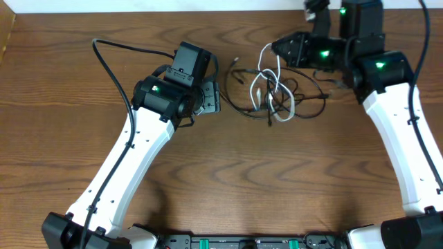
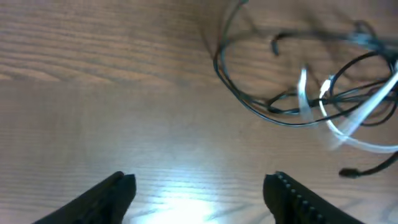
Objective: Untangle cables
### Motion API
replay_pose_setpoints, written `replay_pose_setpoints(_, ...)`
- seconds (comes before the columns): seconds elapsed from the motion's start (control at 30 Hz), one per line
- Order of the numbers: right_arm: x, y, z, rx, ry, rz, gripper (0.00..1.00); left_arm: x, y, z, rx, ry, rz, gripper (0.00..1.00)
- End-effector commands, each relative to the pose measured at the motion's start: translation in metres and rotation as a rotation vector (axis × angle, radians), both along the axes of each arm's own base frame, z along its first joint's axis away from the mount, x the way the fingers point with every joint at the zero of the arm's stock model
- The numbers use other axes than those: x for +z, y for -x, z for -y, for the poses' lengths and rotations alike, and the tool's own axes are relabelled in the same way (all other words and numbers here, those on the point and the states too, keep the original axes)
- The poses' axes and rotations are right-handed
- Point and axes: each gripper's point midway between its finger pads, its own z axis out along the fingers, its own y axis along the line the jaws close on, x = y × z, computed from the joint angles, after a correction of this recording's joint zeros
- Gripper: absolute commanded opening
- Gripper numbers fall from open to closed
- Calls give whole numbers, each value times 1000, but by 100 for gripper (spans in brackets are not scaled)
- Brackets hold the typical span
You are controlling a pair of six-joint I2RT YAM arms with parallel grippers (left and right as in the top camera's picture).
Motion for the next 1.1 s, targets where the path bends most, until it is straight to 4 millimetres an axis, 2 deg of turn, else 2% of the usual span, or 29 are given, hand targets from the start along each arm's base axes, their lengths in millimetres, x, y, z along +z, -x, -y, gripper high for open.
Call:
replay_pose_setpoints(0.0, 3, -1, -2, 25, 74, 86, 1, 8, -9, 1, 6, 9, 38, 75)
replay_pose_setpoints(0.1, -1, 2, -2, 37, 89, 78, 1, 11, -16, 20, -70, 76, 62, 80)
replay_pose_setpoints(0.17, -3, 3, 0, 42, 102, 75, 1, 8, -18, 44, -190, 154, 53, 85)
replay_pose_setpoints(0.23, -6, 4, 2, 49, 113, 72, 1, 0, -20, 60, -274, 194, 38, 88)
replay_pose_setpoints(0.4, -11, 9, 3, 70, 137, 67, 1, -21, -32, 84, -440, 237, 36, 93)
replay_pose_setpoints(0.53, -13, 11, 3, 75, 144, 58, 1, -29, -54, 80, -437, 258, 72, 93)
replay_pose_setpoints(0.77, -14, 11, 3, 75, 144, 56, 1, -40, -91, 57, -161, 374, 41, 93)
replay_pose_setpoints(1.07, -22, 19, 4, 91, 163, 18, 1, -60, -120, 67, 62, 529, -7, 96)
